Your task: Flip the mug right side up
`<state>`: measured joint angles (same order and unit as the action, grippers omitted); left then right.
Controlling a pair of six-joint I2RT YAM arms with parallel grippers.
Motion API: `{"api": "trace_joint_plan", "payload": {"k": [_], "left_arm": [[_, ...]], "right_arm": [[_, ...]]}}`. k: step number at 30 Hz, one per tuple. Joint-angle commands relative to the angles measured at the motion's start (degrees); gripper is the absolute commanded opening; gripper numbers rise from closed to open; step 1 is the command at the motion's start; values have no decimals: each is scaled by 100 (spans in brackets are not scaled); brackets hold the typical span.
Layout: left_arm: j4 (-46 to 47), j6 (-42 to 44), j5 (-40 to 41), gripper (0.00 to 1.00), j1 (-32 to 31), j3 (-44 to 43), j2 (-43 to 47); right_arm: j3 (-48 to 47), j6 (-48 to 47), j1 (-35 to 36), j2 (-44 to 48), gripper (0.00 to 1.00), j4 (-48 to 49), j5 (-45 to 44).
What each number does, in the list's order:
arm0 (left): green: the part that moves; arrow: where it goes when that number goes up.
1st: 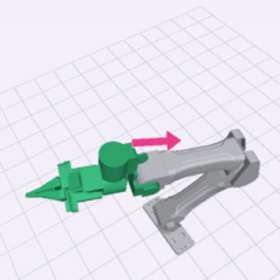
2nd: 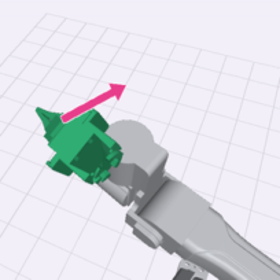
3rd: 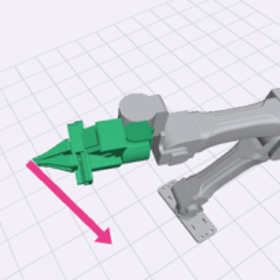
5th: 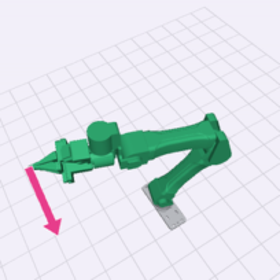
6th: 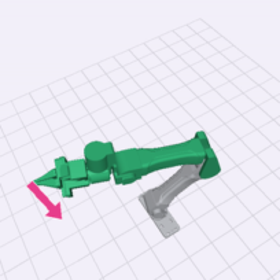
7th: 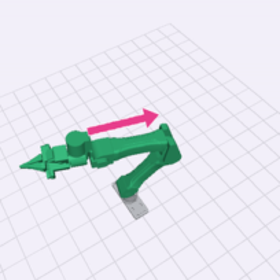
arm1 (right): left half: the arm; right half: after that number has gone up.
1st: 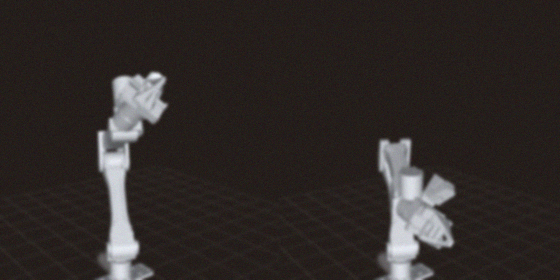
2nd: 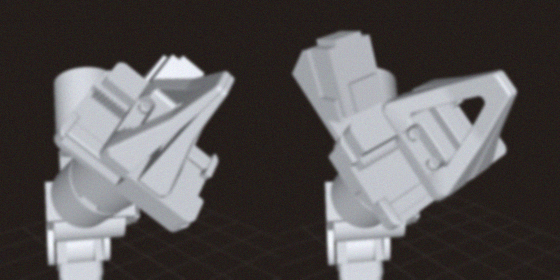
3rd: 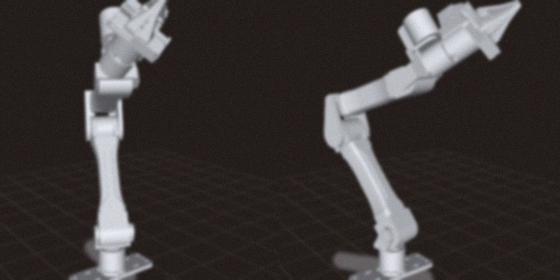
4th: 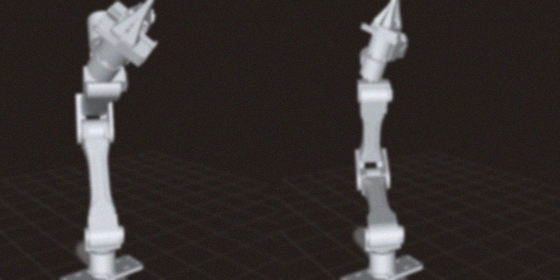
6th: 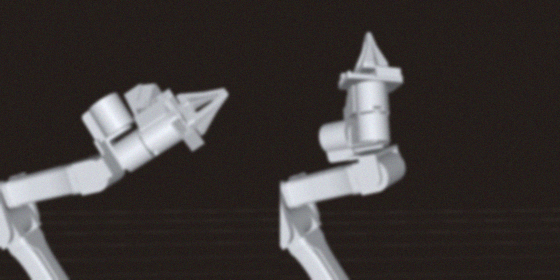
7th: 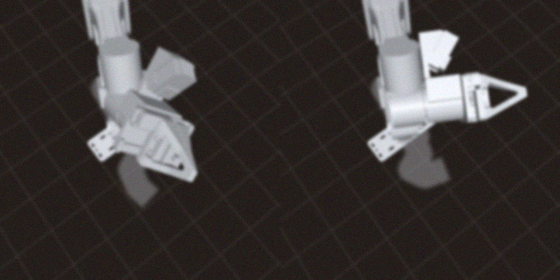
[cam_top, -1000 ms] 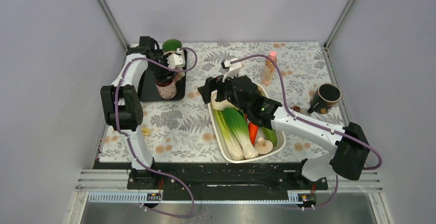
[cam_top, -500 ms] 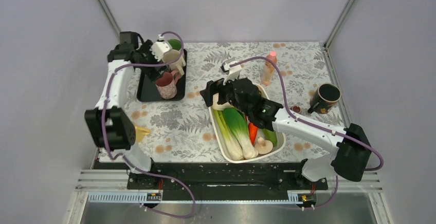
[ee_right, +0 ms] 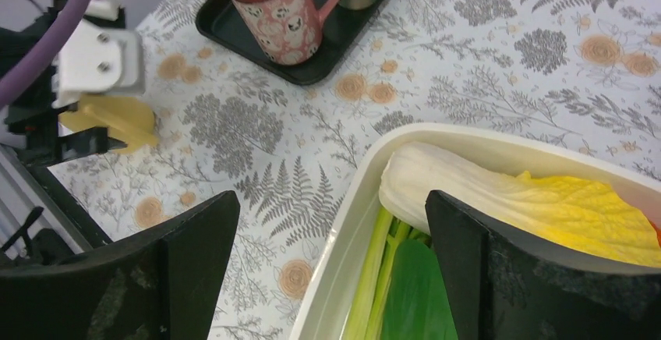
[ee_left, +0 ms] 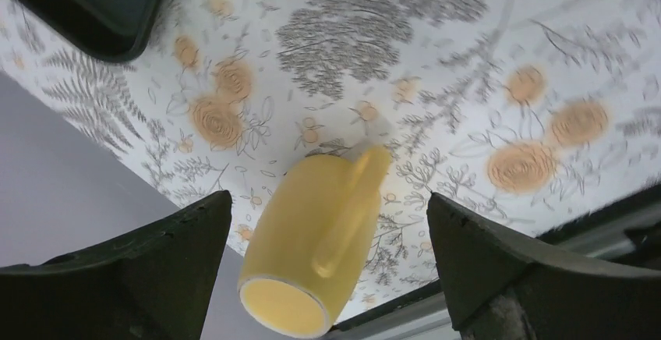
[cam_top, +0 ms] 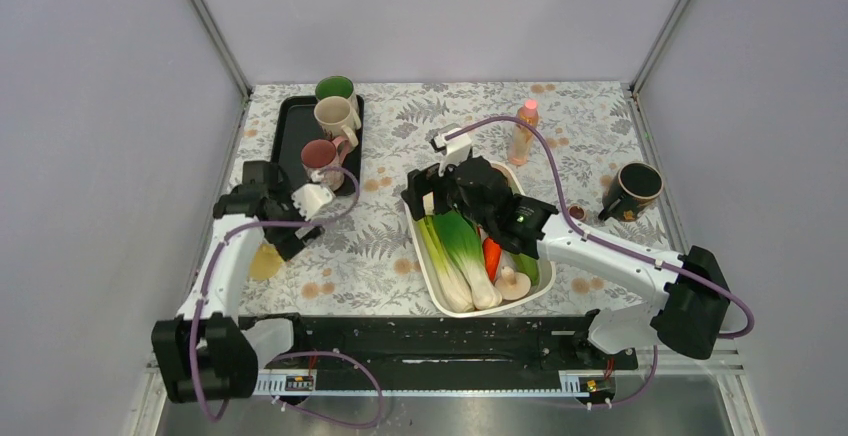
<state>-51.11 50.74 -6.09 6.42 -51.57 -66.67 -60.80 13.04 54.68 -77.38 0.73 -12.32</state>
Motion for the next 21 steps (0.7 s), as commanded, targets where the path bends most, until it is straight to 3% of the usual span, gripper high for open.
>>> {"api": "trace_joint_plan", "payload": {"k": [1,5,10,13,16,19,21], "left_arm": [[41,1994,526,99,-434,528,640],[570,2519,1752,99,-605,1023,36],[722,2989,2053,99,-562,1189,-366],[1456,3315,2239,98,-576,1521,-462],[1649,3276,2320,80,-524,1357,-782],[1437,3257,2139,53,-486,1155,-942],[1104,3215,1913,46,-478,974,-943]], "right_arm": [[-224,-71,-10,94,99,-629,-71],[-220,73,-10,111,100,-879,-205],[-421,185,-10,3,99,-1081,-281],[-525,207,-10,-71,100,-1093,-305],[-617,191,-5,-167,100,-1101,-235],[-703,83,-12,-242,99,-1110,-316],[-744,7,-10,-254,99,-1106,-335]]}}
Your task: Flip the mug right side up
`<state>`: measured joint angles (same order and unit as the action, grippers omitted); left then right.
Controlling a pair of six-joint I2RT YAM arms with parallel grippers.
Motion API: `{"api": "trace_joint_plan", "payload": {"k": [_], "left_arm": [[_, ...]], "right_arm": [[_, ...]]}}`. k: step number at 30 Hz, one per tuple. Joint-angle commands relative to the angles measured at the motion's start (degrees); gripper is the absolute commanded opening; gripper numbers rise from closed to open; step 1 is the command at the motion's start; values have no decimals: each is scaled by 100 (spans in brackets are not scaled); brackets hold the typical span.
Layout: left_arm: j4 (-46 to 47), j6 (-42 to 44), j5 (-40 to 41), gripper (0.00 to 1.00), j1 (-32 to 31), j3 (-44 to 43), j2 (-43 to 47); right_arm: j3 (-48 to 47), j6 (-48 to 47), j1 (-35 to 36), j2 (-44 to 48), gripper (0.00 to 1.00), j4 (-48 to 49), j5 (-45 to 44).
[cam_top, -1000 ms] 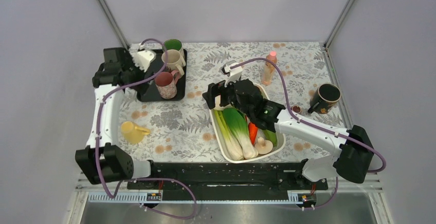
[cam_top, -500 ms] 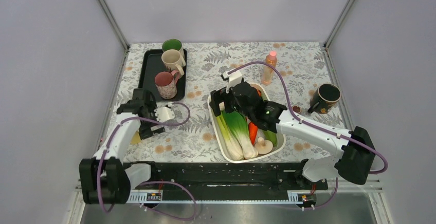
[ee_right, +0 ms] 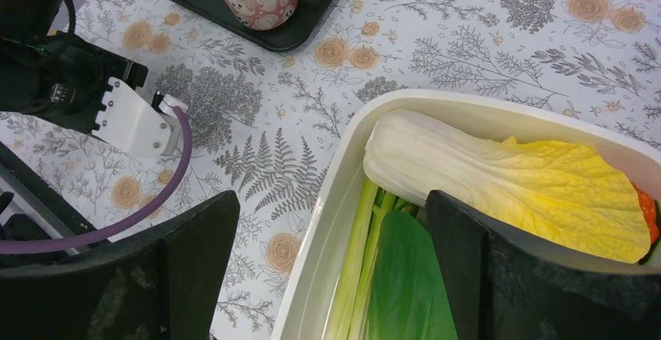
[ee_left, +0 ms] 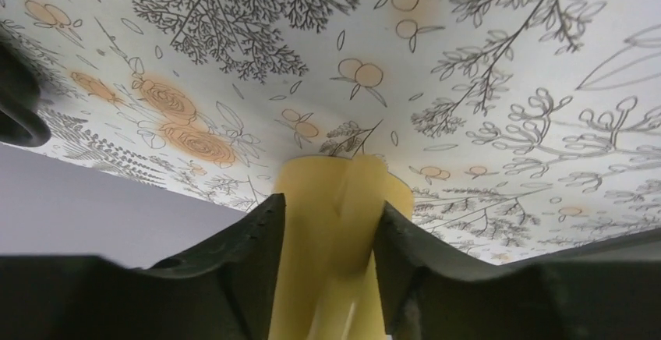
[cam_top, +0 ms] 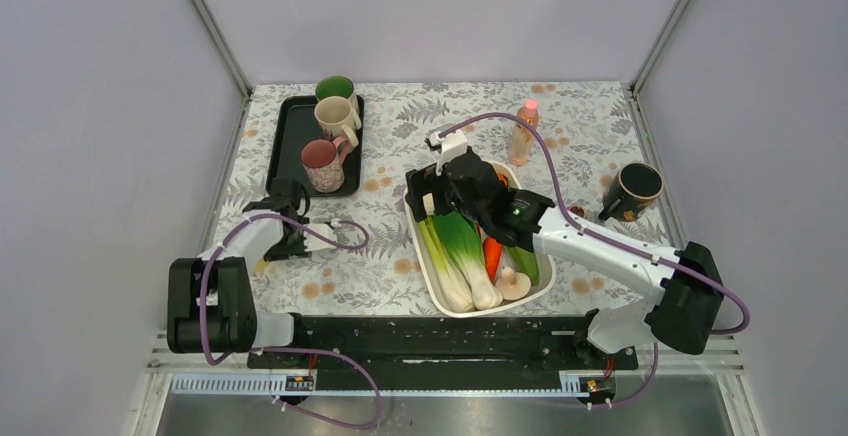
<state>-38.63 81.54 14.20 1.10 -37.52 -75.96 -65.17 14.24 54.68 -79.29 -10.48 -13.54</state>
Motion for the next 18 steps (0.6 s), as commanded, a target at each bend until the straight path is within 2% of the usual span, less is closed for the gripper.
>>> {"api": "trace_joint_plan", "payload": {"k": [1,5,9,13,16,18], "left_arm": [[-326,89,-244,46,43,-534,-21],[-614,-48,-380,45,43,-786,-82],[-694,-47,-236,50,51,-895,-112],[-761,45,-268,46,63,-909,-108],[-720,147,-199,56,69,-771,-323],[-499,155,-112,56,100,-720,-506]], "right_arm": [[-318,-148,-10,-69,99,4,-203],[-330,-264,-10,-81,99,-32,-250],[-284,-340,-9,-4,99,-48,-198],[-190,-390,-10,123,99,-45,-252],[-107,-412,-10,228,99,-50,-299],[-63,-437,-10,293,99,-44,-364]]}}
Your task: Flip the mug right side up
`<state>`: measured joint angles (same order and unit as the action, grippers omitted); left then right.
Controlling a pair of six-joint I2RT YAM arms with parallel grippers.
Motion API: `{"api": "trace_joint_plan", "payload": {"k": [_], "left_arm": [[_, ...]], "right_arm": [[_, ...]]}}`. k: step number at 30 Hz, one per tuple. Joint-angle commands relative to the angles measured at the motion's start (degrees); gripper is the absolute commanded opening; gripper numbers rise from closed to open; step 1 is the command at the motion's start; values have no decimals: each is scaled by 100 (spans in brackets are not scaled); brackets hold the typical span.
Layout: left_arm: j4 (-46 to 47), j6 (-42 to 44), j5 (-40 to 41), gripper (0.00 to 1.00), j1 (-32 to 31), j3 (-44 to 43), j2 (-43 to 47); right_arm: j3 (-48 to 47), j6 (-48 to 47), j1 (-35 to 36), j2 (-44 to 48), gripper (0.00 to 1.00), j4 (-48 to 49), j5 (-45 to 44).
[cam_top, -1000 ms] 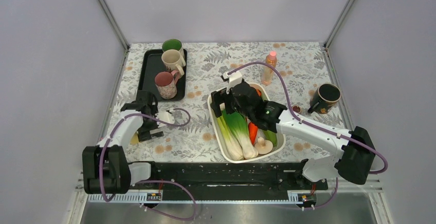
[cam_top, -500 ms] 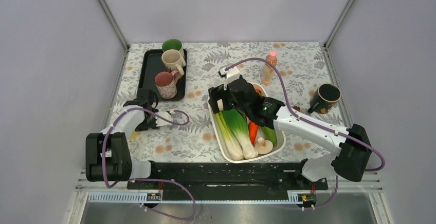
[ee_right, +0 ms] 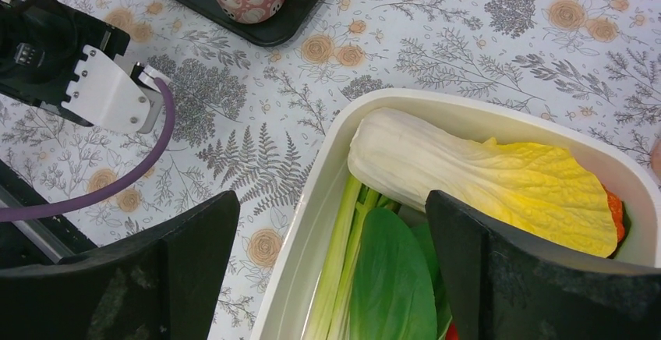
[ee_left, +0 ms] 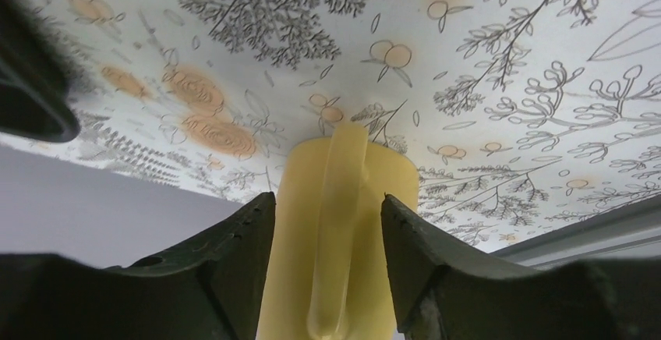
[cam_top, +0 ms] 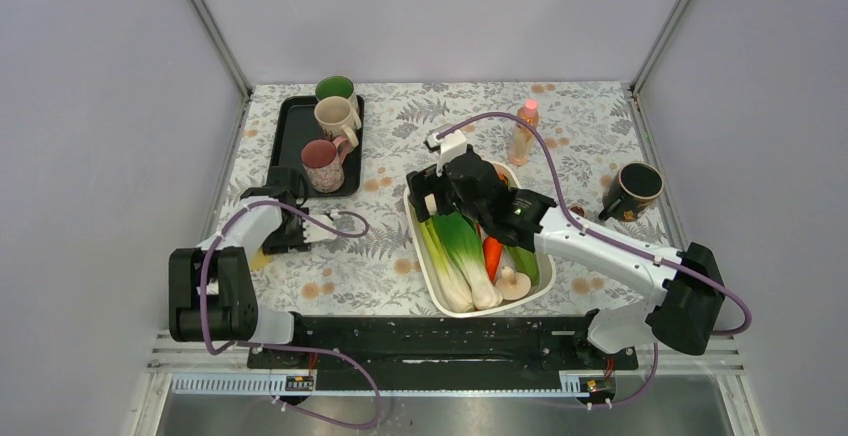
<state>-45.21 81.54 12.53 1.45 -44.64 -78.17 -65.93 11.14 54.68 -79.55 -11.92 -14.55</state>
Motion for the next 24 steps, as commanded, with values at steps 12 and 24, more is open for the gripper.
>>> {"api": "trace_joint_plan", "payload": {"k": [12,24], "left_arm": [[80,-879,-1372,0,172,-873,259],[-1328,-4788,-5207,0,175,-3453,703]], "right_arm": [[277,-81,-10,529,100,219,-254],[434,515,-10,524,99,1077,1895]]}}
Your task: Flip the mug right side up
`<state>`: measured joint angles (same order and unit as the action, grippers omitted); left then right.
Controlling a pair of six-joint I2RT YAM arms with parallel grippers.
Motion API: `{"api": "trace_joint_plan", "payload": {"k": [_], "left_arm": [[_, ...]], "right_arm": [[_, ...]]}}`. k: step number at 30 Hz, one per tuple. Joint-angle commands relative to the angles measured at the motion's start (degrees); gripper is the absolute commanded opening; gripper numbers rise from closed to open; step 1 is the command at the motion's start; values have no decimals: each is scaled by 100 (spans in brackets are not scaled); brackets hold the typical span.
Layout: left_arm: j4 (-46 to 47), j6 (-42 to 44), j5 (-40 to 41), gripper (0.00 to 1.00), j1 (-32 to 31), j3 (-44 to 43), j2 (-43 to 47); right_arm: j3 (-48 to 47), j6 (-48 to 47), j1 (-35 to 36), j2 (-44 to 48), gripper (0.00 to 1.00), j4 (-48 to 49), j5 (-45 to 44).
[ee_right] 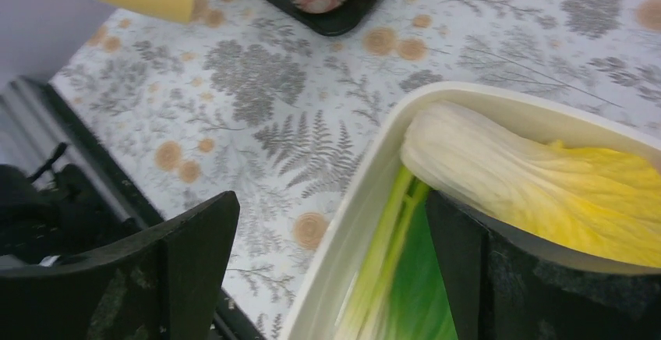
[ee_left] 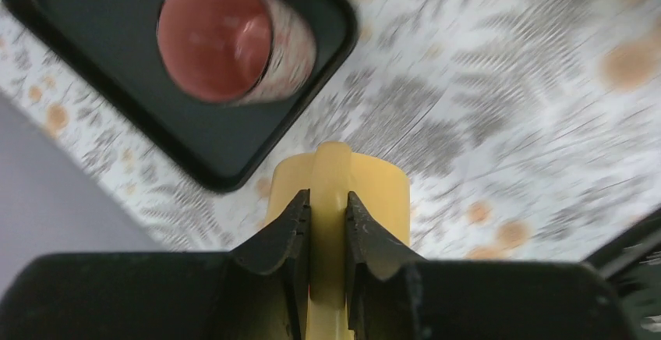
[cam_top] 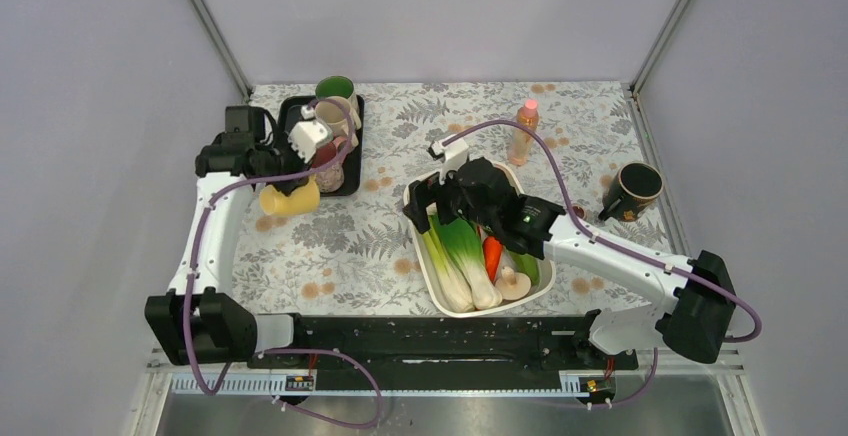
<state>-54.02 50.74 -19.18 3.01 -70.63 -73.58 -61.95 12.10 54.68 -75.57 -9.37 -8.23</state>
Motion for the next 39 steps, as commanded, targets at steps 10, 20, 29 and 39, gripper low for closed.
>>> {"api": "trace_joint_plan", "payload": {"k": [10,20,29,39], "left_arm": [[1142,-4487,-3599,0,-527,-1476,721],[1259,-4517,-3822,0,-940,-1475,1000],[1853,-5012,-3897,0,-986,-1263,1081],[688,-3978,-2134,93,-984,-1497,1152]], "right_arm": [[-178,1804,40,-560,99,3325,2775],[-388,1326,43,-623,99,3213,2535],[-292,1358,51,-681,4,4100,3583],[7,-5553,1048,-70,0,1814,-176]]}}
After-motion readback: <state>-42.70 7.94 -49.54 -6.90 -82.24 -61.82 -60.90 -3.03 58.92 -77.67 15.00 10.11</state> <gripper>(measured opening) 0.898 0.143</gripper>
